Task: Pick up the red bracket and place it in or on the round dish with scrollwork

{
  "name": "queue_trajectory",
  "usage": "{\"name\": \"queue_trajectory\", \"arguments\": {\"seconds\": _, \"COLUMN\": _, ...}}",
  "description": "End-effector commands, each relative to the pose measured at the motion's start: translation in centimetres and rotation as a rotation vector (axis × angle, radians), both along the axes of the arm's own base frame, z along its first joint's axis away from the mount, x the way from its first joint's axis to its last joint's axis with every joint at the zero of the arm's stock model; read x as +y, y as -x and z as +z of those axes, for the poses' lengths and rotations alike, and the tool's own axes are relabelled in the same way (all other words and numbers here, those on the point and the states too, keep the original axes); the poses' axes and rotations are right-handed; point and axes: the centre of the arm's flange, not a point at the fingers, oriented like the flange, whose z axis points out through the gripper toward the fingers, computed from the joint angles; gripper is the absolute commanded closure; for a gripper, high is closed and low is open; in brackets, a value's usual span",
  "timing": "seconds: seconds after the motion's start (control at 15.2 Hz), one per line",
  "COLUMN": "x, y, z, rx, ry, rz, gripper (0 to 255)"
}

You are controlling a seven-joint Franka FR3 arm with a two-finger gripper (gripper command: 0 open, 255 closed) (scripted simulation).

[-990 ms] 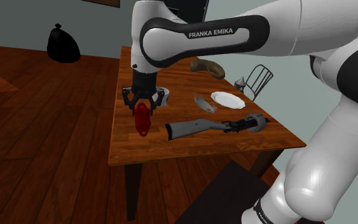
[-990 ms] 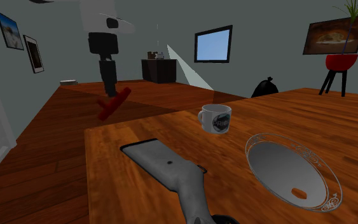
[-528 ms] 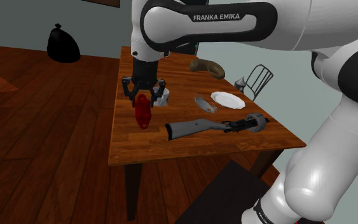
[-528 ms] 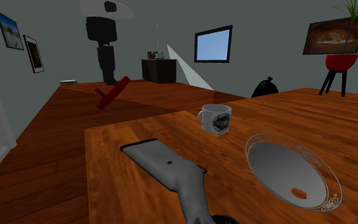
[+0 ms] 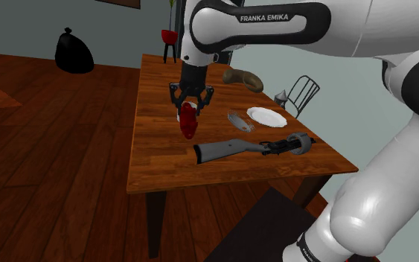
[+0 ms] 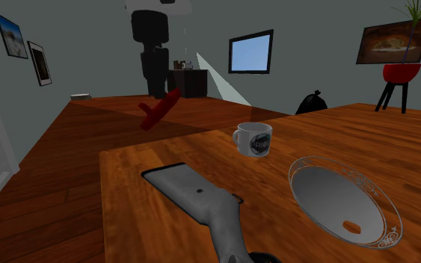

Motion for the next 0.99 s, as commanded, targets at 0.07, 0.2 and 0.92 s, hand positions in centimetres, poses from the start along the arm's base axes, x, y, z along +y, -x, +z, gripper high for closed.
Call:
{"name": "queue_trajectory", "arguments": {"seconds": 0.07, "x": -3.9, "y": -0.1, "z": 0.3, "rx": 0.000, "ry": 0.000, "rz": 0.001, "gripper": 255}}
{"name": "queue_trajectory", "arguments": {"seconds": 0.2, "x": -6.6, "y": -0.3, "z": 0.4, "rx": 0.000, "ry": 0.000, "rz": 0.001, "gripper": 255}}
{"name": "queue_trajectory", "arguments": {"seconds": 0.92, "x": -21.0, "y": -1.3, "z": 1.0, "rx": 0.000, "ry": 0.000, "rz": 0.001, "gripper": 255}}
